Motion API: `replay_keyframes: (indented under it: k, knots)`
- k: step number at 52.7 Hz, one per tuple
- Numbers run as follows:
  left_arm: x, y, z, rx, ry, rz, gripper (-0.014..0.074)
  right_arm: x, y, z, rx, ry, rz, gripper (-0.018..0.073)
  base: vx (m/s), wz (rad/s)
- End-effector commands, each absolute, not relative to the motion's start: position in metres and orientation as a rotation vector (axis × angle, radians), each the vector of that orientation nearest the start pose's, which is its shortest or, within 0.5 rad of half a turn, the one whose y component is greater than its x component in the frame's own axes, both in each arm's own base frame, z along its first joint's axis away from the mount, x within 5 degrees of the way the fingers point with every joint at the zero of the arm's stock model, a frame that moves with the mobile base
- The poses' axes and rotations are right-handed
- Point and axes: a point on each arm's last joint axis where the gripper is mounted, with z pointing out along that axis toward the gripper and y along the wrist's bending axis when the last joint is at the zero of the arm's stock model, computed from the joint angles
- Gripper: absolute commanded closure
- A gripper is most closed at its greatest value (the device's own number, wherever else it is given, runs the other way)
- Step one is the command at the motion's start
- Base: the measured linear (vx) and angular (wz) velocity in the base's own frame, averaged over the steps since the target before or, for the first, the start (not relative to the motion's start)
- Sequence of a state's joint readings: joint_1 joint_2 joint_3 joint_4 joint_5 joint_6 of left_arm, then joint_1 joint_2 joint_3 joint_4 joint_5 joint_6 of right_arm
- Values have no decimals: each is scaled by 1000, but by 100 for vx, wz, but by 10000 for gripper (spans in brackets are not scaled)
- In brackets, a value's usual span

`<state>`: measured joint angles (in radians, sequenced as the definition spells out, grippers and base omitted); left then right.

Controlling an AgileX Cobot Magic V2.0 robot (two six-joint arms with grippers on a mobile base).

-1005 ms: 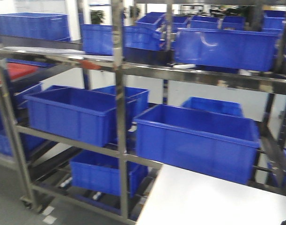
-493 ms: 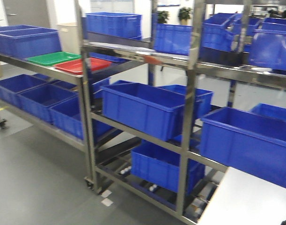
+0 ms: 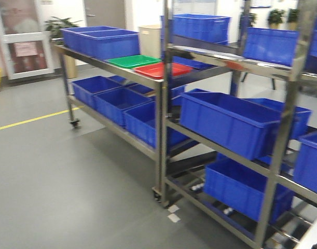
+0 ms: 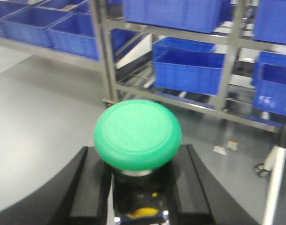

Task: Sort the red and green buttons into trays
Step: 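Drive the base away from the shelf holding both switches, then drive the base to the counter with green and red trays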

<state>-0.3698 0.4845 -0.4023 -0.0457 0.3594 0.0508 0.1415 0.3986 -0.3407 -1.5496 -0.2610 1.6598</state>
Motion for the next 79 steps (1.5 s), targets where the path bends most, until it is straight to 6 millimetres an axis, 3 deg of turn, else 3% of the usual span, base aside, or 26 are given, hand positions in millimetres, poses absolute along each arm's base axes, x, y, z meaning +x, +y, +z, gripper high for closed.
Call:
replay_keyframes:
  k: [1, 47, 79]
  knots:
    - [99, -41, 297, 353, 1787, -279, 596, 89, 35, 311, -208, 1508, 411, 569, -7, 52]
    - [99, -41, 297, 353, 1788, -280, 596, 89, 35, 311, -204, 1508, 409, 569, 10, 55]
    - [99, -41, 297, 353, 1788, -280, 596, 88, 36, 311, -212, 1507, 415, 569, 39, 10]
